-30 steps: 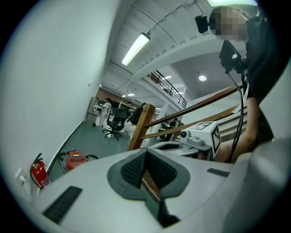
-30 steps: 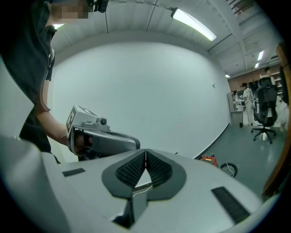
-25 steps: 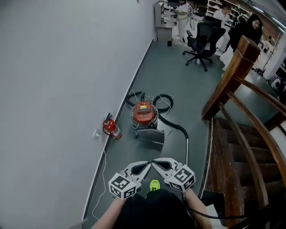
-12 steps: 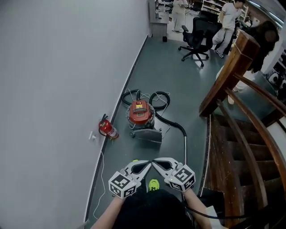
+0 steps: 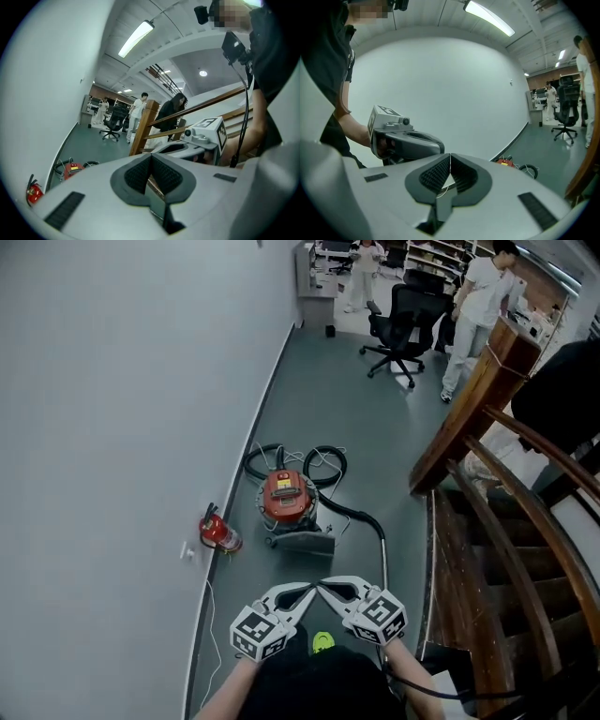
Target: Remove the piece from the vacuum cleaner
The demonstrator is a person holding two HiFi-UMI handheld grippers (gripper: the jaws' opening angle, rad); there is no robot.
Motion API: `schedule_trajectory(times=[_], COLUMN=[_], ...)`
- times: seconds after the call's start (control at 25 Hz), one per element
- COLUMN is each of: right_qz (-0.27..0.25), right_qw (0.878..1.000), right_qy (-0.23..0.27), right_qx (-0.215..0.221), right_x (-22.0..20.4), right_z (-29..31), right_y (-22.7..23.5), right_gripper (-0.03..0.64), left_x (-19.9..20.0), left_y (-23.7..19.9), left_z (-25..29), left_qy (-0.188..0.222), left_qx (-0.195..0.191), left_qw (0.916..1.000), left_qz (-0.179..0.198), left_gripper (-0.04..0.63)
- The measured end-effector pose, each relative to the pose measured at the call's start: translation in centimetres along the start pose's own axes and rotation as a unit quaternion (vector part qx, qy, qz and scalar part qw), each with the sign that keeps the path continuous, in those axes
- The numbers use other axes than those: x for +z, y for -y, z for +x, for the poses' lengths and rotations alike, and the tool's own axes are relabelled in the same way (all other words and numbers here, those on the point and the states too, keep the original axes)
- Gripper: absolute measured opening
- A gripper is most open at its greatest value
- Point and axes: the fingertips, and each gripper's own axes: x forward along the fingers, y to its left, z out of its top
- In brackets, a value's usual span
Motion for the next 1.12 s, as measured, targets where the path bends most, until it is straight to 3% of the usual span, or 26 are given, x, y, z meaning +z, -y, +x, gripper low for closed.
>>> schedule_trajectory(times=[0.32, 0.64, 0.76, 1.12], right_qz=[0.001, 0.007, 0.007, -0.002], right_qw=[1.0, 0.999, 0.998, 0.998], right_qy=[-0.015, -0.02, -0.021, -0.024], right_qx=[-0.013, -0.043, -0.055, -0.059], right_x=[1.5, 2.7, 3.1, 2.6], right_z=[3.6, 6.3, 7.4, 9.5], right_y=[1.9, 3.6, 4.8, 6.3], right_gripper=[0.015, 0.015, 0.015, 0.015], left_x=[1.0, 2.0, 2.5, 1.8], left_y=[-4.2, -7.4, -8.7, -11.1], left_z=[0.1, 0.4, 0.9, 1.5], left_qy=[-0.008, -0.022, -0.018, -0.004], left_qx=[-0.017, -0.039, -0.044, -0.046], left_qw=[0.9998, 0.9987, 0.9981, 0.9984], left_qz=[-0.003, 0.024, 0.038, 0.032], left_gripper=[0.008, 0.008, 0.008, 0.008])
